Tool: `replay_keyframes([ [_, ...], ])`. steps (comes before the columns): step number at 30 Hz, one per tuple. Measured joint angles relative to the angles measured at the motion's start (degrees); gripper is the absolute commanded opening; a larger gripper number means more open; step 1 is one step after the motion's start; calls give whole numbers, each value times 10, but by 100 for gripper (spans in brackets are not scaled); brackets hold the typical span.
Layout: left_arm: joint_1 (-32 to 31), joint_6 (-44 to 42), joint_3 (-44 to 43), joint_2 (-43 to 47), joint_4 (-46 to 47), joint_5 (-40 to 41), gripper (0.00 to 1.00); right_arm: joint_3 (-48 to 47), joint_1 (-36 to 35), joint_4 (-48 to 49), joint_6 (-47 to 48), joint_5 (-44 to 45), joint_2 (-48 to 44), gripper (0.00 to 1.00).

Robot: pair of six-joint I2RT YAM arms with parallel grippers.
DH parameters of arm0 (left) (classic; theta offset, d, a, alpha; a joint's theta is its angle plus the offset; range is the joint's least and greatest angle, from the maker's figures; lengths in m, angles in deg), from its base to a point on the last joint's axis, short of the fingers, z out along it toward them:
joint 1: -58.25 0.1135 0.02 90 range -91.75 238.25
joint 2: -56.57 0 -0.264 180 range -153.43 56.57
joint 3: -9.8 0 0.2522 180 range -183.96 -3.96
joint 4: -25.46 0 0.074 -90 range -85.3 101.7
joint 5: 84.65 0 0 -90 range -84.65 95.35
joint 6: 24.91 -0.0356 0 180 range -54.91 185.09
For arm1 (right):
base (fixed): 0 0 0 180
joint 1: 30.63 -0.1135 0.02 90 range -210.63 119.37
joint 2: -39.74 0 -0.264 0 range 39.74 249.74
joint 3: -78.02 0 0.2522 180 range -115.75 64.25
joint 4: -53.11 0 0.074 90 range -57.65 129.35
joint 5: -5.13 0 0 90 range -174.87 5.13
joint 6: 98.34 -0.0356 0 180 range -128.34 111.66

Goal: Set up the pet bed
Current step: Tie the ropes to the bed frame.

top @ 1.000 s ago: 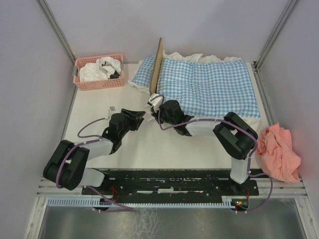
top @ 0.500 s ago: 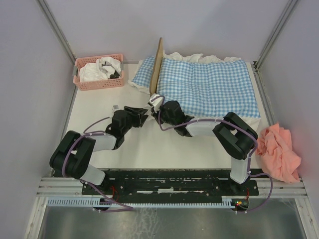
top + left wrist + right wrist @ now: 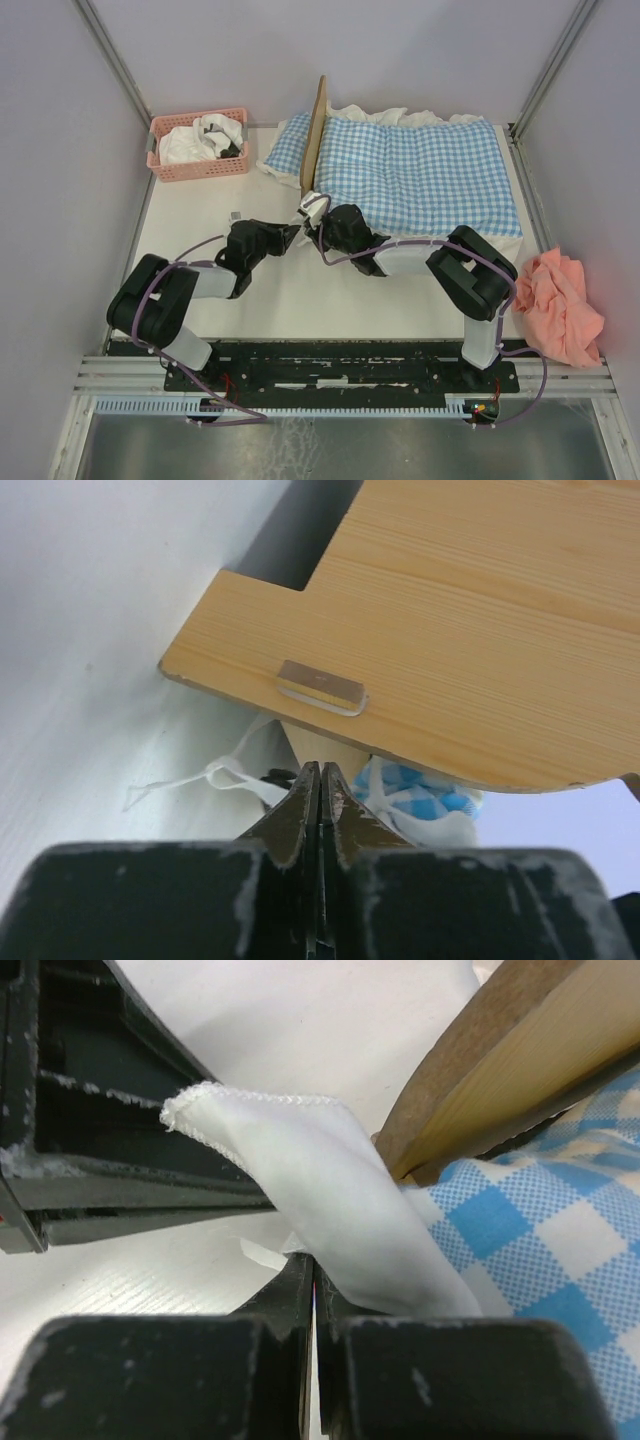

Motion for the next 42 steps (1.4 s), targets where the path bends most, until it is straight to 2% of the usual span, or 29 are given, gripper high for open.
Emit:
replay_keyframes([
  [2, 0, 0, -3, -1, 6, 0, 3, 3, 0, 0, 7, -1, 0, 12],
  [3, 0, 0, -5, -1, 10, 0, 3, 4, 0, -1, 11, -2, 0, 20],
  [5, 1, 0, -8, -3, 14, 0, 3, 4, 1, -3, 24, -7, -1, 31],
  [9, 2, 0, -14, -7, 18, 0, 3, 19, 2, -10, 77, -27, -19, 43],
  [13, 2, 0, -22, -11, 19, -1, 3, 70, 3, -12, 207, -73, -60, 46],
  [18, 2, 0, -26, -16, 19, -8, 3, 89, 2, -50, 352, -124, -76, 48],
  [25, 2, 0, -28, -30, 22, -15, 3, 111, -19, -45, 519, -129, -72, 51],
  [31, 2, 0, -28, -30, 24, -15, 3, 106, -43, -12, 596, -113, -34, 52],
  [42, 2, 1, -28, -38, 32, -26, 3, 72, -59, 60, 688, -22, 56, 53],
])
